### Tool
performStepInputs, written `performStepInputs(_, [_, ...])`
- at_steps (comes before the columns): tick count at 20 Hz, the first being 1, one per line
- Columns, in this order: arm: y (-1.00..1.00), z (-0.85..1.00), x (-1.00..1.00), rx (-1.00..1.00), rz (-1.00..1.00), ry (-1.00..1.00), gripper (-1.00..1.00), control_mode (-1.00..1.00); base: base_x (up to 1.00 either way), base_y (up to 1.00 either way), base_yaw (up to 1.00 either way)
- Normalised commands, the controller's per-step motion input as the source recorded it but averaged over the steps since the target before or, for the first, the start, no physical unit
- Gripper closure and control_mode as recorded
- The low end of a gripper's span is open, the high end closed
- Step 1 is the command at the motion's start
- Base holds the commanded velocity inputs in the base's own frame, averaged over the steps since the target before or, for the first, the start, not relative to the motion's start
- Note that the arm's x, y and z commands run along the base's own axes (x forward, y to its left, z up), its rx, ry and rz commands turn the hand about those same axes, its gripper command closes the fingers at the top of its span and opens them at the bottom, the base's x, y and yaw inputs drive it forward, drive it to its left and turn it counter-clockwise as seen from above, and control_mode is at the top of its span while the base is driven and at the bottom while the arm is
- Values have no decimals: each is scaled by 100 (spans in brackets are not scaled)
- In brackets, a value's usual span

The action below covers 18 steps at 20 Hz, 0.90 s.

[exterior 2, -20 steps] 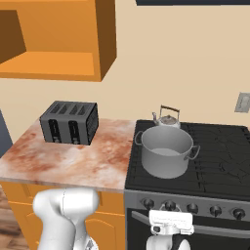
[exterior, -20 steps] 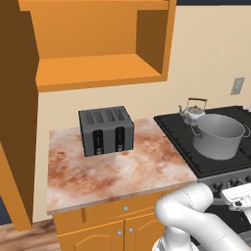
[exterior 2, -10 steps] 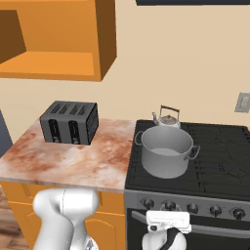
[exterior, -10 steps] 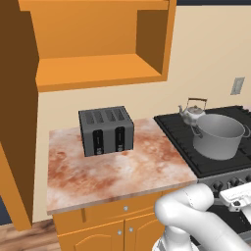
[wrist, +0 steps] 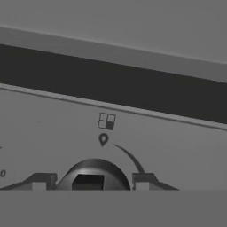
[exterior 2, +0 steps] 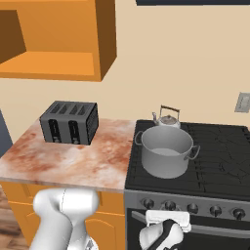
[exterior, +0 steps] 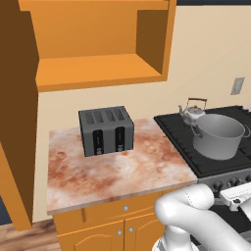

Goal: Pick the kettle from the cabinet and place it on a stove burner. Then pick the pot from the counter and place it on another stove burner. Finally, turn both burners on.

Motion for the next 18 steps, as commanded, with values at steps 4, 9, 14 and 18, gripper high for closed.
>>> performStepInputs(4, [-16, 20, -18, -10, 6, -2, 100, -100, 0, 0, 0])
performStepInputs(9, [-5, 1, -40, -11, 3, -12, 100, -100, 0, 0, 0])
performStepInputs(14, [-18, 22, -27, -9, 7, -12, 100, -100, 0, 0, 0])
performStepInputs(18, [-28, 33, -19, -9, 12, -7, 100, -100, 0, 0, 0])
